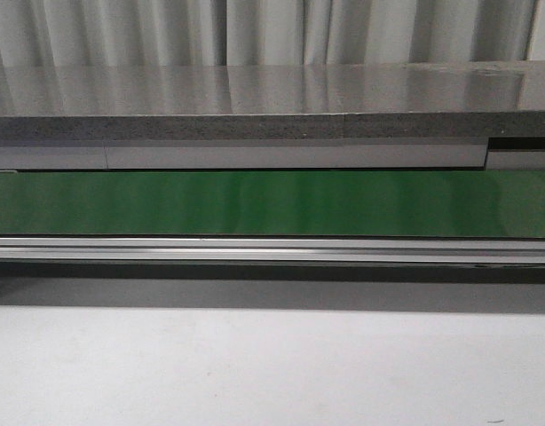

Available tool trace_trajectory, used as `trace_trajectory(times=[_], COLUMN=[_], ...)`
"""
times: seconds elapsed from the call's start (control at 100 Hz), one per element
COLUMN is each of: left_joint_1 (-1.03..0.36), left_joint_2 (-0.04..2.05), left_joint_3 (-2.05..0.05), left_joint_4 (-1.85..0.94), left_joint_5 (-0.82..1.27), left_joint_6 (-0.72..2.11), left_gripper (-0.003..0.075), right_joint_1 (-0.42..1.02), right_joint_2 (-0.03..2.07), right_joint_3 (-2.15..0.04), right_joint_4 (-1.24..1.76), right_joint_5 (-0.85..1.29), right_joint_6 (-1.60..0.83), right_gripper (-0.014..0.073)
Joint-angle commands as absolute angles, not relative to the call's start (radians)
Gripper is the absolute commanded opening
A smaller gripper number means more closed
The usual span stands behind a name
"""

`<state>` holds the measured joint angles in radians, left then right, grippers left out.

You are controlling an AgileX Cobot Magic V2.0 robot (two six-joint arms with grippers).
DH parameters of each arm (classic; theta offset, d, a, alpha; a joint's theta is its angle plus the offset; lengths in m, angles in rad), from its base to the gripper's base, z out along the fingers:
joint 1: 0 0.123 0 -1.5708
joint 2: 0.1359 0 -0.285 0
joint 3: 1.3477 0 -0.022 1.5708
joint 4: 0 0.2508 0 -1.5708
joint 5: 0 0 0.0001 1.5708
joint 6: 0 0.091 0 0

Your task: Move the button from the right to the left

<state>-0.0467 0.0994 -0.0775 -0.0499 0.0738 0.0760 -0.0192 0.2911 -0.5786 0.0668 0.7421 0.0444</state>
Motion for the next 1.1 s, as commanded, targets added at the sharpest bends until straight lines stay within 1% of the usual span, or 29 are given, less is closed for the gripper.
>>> trace_trajectory(times=[0.0,0.07,0.1,0.15,0.33,0.93,1.09], left_joint_1=[-0.032,-0.028,-0.028,-0.028,-0.028,-0.028,-0.028], left_joint_2=[0.031,-0.046,-0.036,-0.032,-0.037,-0.037,-0.037], left_joint_3=[-0.024,0.036,0.047,0.042,0.044,0.044,0.044], left_joint_4=[-0.035,-0.035,-0.035,-0.033,-0.035,-0.035,-0.035], left_joint_5=[-0.069,-0.081,-0.103,-0.053,-0.090,-0.090,-0.090], left_joint_6=[0.017,0.017,0.017,0.017,0.017,0.017,0.017], left_gripper=[-0.0020,-0.0020,-0.0020,-0.0020,-0.0020,-0.0020,-0.0020], right_joint_1=[-0.022,-0.022,-0.022,-0.022,-0.022,-0.022,-0.028], right_joint_2=[0.301,0.301,0.301,0.301,0.303,0.303,0.303], right_joint_3=[-0.604,-0.604,-0.604,-0.604,-0.604,-0.604,-0.596], right_joint_4=[0.066,0.066,0.066,0.066,0.066,0.066,0.000], right_joint_5=[0.666,0.666,0.666,0.670,0.670,0.670,0.660], right_joint_6=[0.040,0.040,0.040,0.040,0.040,0.040,0.038], right_gripper=[-0.0067,-0.0067,-0.0067,-0.0067,-0.0067,-0.0067,-0.0067])
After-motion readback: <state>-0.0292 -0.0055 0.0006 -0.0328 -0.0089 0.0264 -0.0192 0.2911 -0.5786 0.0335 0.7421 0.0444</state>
